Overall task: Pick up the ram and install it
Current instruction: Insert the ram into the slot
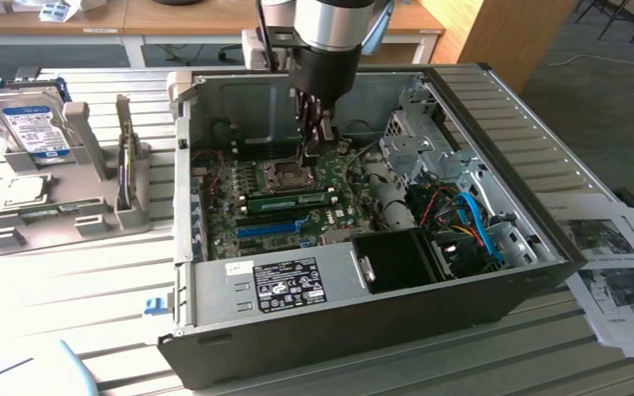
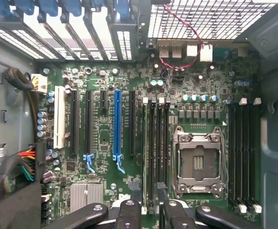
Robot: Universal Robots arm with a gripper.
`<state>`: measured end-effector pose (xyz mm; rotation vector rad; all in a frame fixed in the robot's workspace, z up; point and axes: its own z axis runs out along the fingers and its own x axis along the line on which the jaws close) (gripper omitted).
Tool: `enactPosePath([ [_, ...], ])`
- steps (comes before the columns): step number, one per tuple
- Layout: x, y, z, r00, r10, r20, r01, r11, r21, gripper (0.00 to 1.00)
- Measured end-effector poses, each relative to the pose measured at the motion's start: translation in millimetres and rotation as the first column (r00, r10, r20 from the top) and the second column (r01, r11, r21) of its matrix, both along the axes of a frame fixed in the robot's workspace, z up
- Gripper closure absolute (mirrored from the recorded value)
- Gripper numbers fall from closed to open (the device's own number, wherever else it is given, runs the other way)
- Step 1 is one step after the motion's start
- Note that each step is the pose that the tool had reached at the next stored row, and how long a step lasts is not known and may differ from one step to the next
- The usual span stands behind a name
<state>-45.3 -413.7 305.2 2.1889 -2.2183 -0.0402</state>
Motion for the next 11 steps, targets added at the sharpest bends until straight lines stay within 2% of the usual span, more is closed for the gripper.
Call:
enactPosePath([
  [11,0.0,0.0,17.1,1.0000,0.000,0.0001,0.000,1.0000,-0.0078,0.75],
])
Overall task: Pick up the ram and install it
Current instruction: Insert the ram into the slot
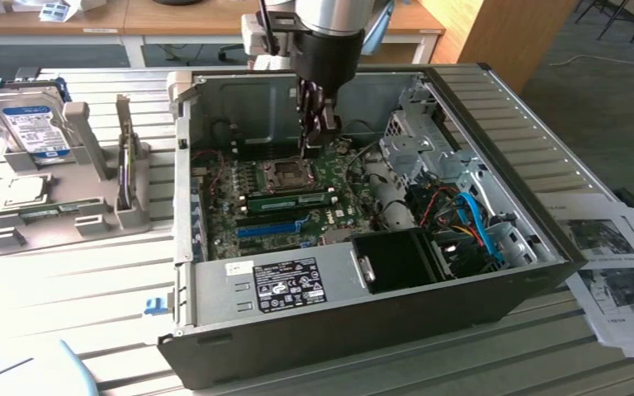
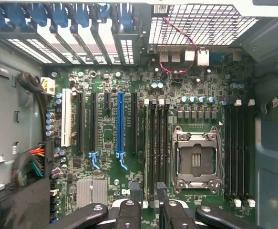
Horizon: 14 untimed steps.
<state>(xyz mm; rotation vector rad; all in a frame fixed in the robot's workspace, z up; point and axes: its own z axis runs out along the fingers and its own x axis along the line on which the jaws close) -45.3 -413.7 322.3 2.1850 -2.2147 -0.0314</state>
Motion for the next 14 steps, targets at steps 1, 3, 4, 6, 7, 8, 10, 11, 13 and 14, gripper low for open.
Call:
enactPosePath([
  [1,0.0,0.0,2.7,1.0000,0.000,0.0000,0.000,1.0000,-0.0016,0.75],
  [3,0.0,0.0,6.6,1.0000,0.000,0.0000,0.000,1.0000,-0.0037,0.75],
  [4,0.0,0.0,9.0,1.0000,0.000,0.0000,0.000,1.0000,-0.0048,0.75],
  [6,0.0,0.0,11.5,1.0000,0.000,0.0000,0.000,1.0000,-0.0062,0.75],
  [7,0.0,0.0,12.5,1.0000,0.000,0.0000,0.000,1.0000,-0.0067,0.75],
  [8,0.0,0.0,13.7,1.0000,0.000,0.0000,0.000,1.0000,-0.0074,0.75],
  [10,0.0,0.0,16.1,1.0000,0.000,0.0000,0.000,1.0000,-0.0089,0.75],
  [11,0.0,0.0,17.2,1.0000,0.000,-0.0001,0.000,1.0000,-0.0096,0.75],
  [13,0.0,0.0,19.2,1.0000,0.000,0.0000,0.000,0.9999,-0.0110,0.75],
  [14,0.0,0.0,19.9,1.0000,0.000,-0.0001,0.000,0.9999,-0.0115,0.75],
])
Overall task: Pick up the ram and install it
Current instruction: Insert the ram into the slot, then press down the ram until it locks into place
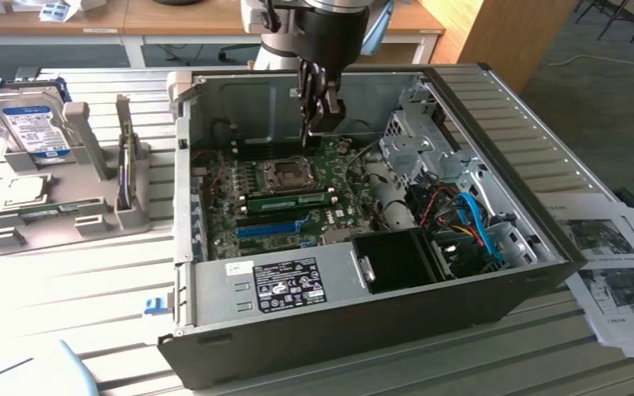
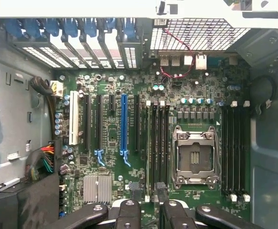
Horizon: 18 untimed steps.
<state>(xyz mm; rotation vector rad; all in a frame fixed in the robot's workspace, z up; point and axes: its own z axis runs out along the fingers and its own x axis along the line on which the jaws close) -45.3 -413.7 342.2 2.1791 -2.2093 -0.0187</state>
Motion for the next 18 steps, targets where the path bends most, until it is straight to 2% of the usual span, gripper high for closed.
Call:
enactPosePath([
  [13,0.0,0.0,0.2,1.0000,0.000,0.0001,0.000,1.0000,0.0000,0.75],
  [14,0.0,0.0,0.2,1.0000,0.000,0.0001,0.000,1.0000,0.0000,0.77],
  [15,0.0,0.0,0.2,1.0000,0.000,0.0000,0.000,1.0000,-0.0001,0.83],
  [16,0.0,0.0,0.2,1.0000,0.000,0.0000,0.000,1.0000,-0.0001,0.83],
  [17,0.0,0.0,0.2,1.0000,0.000,0.0001,0.000,1.0000,-0.0001,0.90],
  [18,0.0,0.0,0.2,1.0000,0.000,0.0001,0.000,1.0000,-0.0001,0.91],
])
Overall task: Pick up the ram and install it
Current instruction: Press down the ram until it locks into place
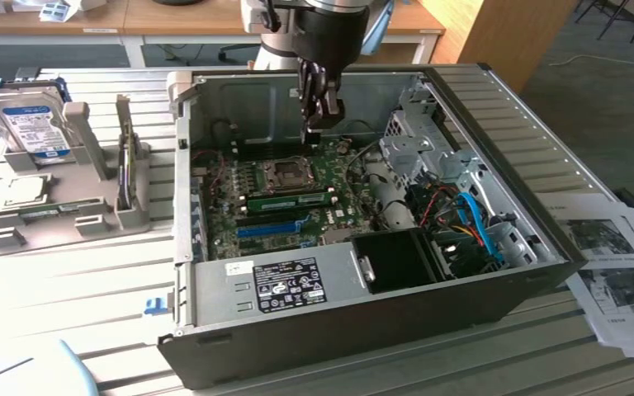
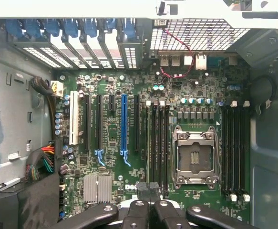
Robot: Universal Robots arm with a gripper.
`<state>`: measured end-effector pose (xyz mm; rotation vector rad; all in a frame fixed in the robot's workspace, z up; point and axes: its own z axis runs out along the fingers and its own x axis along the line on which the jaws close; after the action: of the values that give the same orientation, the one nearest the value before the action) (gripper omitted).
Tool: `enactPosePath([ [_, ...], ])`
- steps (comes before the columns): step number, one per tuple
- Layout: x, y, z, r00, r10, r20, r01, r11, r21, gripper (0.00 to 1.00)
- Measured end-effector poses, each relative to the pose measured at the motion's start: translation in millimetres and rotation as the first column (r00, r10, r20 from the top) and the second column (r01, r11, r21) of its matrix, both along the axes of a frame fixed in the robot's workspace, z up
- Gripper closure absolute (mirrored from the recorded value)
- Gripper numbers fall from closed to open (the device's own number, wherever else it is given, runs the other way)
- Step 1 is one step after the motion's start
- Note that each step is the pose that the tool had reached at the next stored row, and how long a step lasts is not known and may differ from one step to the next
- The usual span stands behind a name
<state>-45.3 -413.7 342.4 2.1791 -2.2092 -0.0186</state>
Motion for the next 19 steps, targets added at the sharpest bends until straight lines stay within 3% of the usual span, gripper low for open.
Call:
enactPosePath([
  [9,1.2,0.0,0.0,1.0000,0.000,0.0000,0.000,1.0000,-0.0001,0.91],
  [19,26.1,0.0,0.0,1.0000,0.000,-0.0017,0.000,1.0000,0.0000,0.91],
])
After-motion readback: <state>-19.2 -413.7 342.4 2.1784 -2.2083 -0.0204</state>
